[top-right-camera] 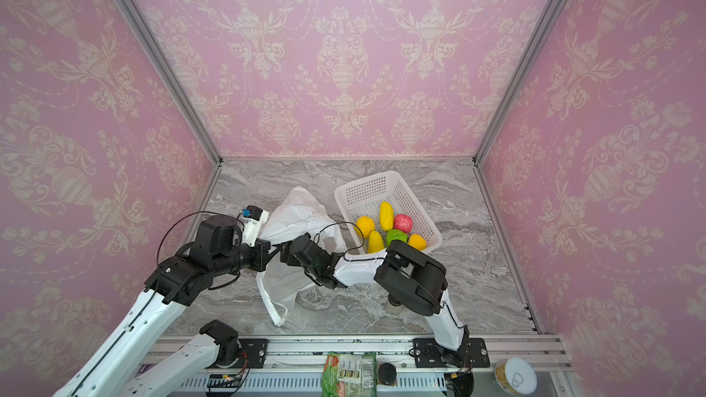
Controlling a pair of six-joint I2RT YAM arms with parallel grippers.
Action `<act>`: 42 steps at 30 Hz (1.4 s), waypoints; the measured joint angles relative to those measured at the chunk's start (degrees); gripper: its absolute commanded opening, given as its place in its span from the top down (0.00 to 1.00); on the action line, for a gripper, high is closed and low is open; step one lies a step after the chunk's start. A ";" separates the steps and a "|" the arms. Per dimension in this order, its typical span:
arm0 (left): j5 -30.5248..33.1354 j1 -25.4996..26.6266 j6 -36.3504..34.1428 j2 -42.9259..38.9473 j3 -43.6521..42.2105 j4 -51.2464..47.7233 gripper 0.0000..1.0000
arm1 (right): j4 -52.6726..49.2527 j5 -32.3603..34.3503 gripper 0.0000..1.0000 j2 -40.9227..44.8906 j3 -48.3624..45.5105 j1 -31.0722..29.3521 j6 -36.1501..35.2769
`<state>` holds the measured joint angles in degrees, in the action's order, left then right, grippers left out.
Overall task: Untie the knot of the plastic bag and take out the fruit
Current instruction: 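Move the empty right gripper back into the bag mouth, then reach down and close the right gripper on the orange papaya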
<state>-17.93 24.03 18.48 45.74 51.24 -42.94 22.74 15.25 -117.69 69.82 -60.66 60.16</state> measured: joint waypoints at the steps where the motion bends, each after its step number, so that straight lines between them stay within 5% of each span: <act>1: -0.44 0.17 0.00 0.00 -0.07 0.02 1.00 | -0.83 0.52 0.11 -1.09 1.75 0.15 0.81; 18: -7.85 0.52 0.02 -0.94 -0.98 1.90 1.00 | -14.80 9.33 0.01 -17.53 26.82 3.23 9.11; 26: -9.07 0.52 0.02 -2.58 -1.31 2.23 1.00 | -15.78 11.15 0.23 -19.08 28.70 4.66 10.54; 31: -8.87 0.52 0.02 -2.12 -1.31 2.19 1.00 | -11.26 11.74 0.37 -17.97 24.02 4.83 10.27; 42: -2.84 -1.44 0.07 2.51 -1.29 0.35 1.00 | 3.91 14.67 0.55 1.18 -6.75 4.37 4.98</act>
<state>-20.78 22.59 18.55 48.25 49.95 -42.59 26.65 29.91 -116.51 63.07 -56.29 65.14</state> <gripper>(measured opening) 0.046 0.464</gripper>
